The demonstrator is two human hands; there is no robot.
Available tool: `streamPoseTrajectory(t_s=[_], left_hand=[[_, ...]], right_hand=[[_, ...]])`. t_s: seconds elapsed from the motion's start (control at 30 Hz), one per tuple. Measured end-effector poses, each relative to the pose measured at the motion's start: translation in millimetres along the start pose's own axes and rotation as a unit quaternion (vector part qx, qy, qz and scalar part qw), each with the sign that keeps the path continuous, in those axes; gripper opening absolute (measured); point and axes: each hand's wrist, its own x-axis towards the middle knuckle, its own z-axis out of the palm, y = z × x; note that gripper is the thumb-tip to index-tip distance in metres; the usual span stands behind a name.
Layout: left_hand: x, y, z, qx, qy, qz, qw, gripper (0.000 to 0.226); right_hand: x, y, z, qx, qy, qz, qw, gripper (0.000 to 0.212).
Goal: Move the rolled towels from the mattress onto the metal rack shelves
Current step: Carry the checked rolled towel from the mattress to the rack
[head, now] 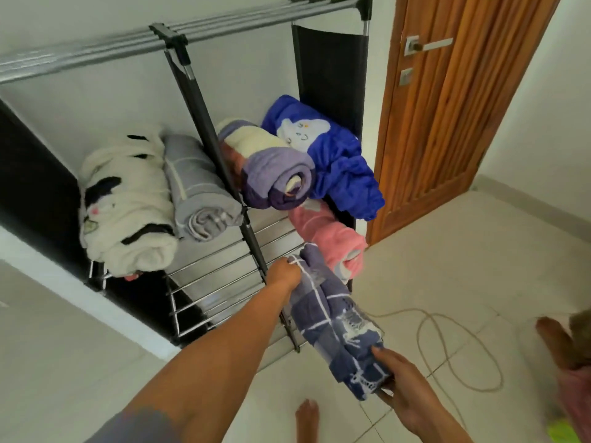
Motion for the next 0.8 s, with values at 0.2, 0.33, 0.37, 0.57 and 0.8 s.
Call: streamPoseTrajectory(t_s=[0.2,0.33,0.37,0.57,0.8], left_hand=[[99.6,21.3,7.5,0.070,0.011,-0.007,0.997,0.042],[150.6,25.3,11.3,0.119,0.031,0.038,0.992,0.044],[158.9,27.8,10.4,0.113,0.034,0.037,0.992,0.047],[192.9,37.2,1.1,0.130,0.040,0.083,0.987,0.050],[192.6,18.8,16.4,0.199,-0.065,0.045,0.977,0.047]], right_hand=[[78.2,-32.7,51.9,0.019,-0.010,-0.024,0.999,0.035],[121.0,-41.4,90.3,0.036,-0.020,-0.036,0.999,0.038],[129.3,-44.5,99.1,0.040,-0.021,-0.043,0.998,0.038],[171.3,-75.3,153.2,0.048,-0.066,-0.095,0.992,0.043],[181.2,-96.3,189.2,-0.013,-0.110,-0.104,0.988,0.049]])
